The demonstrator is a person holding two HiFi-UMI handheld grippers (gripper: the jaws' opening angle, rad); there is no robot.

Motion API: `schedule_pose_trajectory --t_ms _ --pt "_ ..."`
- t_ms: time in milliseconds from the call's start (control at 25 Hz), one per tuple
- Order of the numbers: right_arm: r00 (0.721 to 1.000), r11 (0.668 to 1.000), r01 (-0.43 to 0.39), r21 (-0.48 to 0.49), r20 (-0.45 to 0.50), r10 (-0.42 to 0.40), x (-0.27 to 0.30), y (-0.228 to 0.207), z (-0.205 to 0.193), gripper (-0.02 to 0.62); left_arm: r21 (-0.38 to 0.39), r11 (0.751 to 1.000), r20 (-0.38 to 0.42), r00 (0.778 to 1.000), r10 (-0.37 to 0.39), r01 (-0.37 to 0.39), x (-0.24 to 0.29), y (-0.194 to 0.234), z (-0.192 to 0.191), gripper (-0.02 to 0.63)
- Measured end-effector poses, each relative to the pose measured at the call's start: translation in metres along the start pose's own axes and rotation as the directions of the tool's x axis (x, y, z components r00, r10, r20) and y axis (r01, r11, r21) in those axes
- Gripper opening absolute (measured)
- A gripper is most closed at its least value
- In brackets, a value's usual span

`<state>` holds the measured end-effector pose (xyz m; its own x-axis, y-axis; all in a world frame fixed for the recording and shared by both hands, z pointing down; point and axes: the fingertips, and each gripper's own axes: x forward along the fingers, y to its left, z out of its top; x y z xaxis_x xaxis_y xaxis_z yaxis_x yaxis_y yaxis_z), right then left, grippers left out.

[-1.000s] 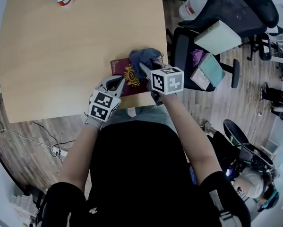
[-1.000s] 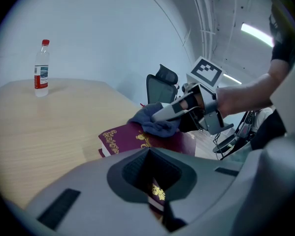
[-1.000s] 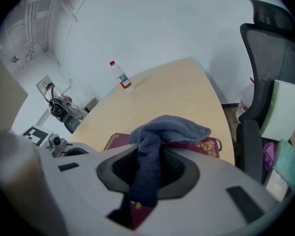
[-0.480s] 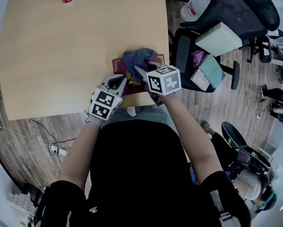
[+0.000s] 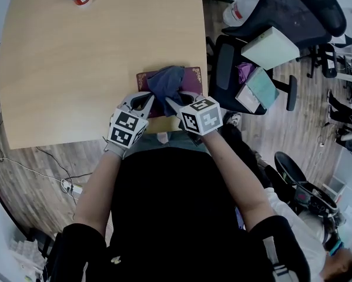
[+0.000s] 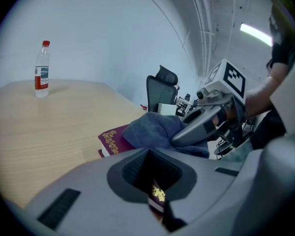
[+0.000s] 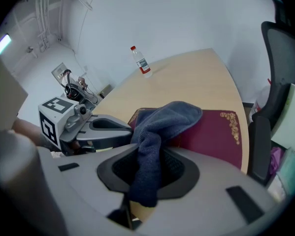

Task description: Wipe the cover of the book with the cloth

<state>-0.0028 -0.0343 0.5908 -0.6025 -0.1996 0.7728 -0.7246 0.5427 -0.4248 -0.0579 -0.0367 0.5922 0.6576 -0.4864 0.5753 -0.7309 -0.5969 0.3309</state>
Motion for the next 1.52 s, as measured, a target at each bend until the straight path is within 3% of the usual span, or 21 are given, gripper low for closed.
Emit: schedule_pose_trajectory --t_ms 280,520,680,720,800,880,1080,1280,1520 --pt "0.999 1.0 -0.022 0.002 -0.043 0.023 -0.009 0.012 -0.027 0.097 -0.029 1.0 0.004 1.0 0.01 -0.009 0.0 0.0 0.001 0.02" --pt "0.998 0.999 -0.032 -0.013 -0.062 0.031 -0.009 0.013 -0.032 0.095 -0.095 0.993 0.031 0.997 -0.068 0.07 -0.011 -0.001 0.004 0.022" --pt "0.997 0.999 -0.042 -0.009 -0.064 0.042 -0.01 0.013 -0.031 0.095 -0.101 0.992 0.074 0.995 -0.072 0.08 -0.042 0.002 0.004 0.026" --pt "0.997 0.999 -0.043 -0.009 -0.063 0.043 -0.01 0.013 -0.031 0.095 -0.089 0.993 0.064 0.995 -0.073 0.079 -0.048 0.002 -0.001 0.041" --pt "0.997 0.999 -0.045 -0.01 -0.063 0.044 -0.01 0.012 -0.031 0.095 -0.073 0.993 0.027 0.996 -0.086 0.088 -0.056 -0.002 -0.015 0.133" --pt "0.997 0.999 -0.047 -0.012 -0.064 0.046 -0.01 0.012 -0.031 0.096 -0.069 0.991 -0.025 0.993 -0.114 0.112 -0.058 -0.011 -0.034 0.17" --pt "0.996 0.999 -0.049 -0.017 -0.069 0.048 -0.01 0.013 -0.031 0.095 -0.032 0.989 -0.137 0.979 -0.148 0.145 -0.047 -0.035 -0.069 0.176" --pt "0.994 0.997 -0.066 -0.049 -0.09 0.061 -0.01 0.014 -0.031 0.097 0.034 0.998 -0.16 0.986 -0.053 0.059 -0.03 -0.03 -0.072 0.167" --pt "0.977 0.986 -0.14 -0.092 -0.175 0.122 -0.004 0.034 -0.039 0.097 0.024 0.998 -0.138 0.989 -0.055 0.059 -0.03 -0.032 -0.073 0.138"
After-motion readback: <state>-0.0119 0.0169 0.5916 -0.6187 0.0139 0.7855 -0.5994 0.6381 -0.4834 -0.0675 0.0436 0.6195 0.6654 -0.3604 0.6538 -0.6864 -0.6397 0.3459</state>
